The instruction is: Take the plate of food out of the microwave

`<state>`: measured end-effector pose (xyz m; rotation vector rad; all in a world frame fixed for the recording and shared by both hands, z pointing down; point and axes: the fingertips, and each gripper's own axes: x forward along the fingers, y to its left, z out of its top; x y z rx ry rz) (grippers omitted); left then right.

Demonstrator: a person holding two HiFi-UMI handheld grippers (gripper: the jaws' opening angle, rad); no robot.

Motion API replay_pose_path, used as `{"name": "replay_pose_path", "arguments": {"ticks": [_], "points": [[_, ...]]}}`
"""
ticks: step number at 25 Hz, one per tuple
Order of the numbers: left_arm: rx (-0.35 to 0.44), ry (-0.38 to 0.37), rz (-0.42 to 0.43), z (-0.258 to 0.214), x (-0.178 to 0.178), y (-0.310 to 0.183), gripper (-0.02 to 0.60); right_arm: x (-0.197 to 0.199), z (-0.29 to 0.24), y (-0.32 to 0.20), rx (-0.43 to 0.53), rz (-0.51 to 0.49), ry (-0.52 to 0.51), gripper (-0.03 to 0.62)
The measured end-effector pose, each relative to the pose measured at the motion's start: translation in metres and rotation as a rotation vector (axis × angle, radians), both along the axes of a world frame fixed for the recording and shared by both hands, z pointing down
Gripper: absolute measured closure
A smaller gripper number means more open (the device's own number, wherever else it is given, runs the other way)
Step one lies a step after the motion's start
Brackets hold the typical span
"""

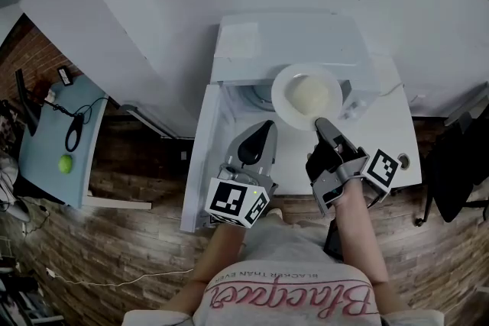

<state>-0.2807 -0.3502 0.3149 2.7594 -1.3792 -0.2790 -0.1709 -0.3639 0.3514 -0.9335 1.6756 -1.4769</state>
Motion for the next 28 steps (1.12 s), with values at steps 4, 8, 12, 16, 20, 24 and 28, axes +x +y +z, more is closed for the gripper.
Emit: {"name": "replay_pose_path", "arguments": {"ticks": [4,8,12,16,20,24,28], "points": [[-0.002,0.006,0.014,-0.002,-0.004,-0.005,0.577,-0.004,-0.004,-0.004,0.001,0.015,0.0,0.571],[-0.001,0.008,0.021,0.003,0.005,0.0,0.577,0.004,0.001,0.002,-0.012,0.028,0.006,0.571],[-0.004,0.019,0.024,0.002,0.005,-0.008,0.577,0.005,0.0,-0.004,-0.019,0.029,0.002,0.569],[-0.001,0.025,0.01,-0.004,0.007,-0.018,0.577,0.007,-0.006,-0.016,-0.012,0.013,0.005,0.569],[0.005,0.03,-0.017,-0.006,0.013,-0.023,0.577,0.012,-0.008,-0.022,-0.007,-0.016,0.007,0.569],[0.011,0.026,-0.035,-0.008,0.025,-0.026,0.577,0.019,-0.01,-0.026,-0.004,-0.047,0.011,0.569],[0.017,0.03,-0.063,-0.012,0.038,-0.028,0.577,0.029,-0.013,-0.03,0.002,-0.08,0.013,0.569]]}}
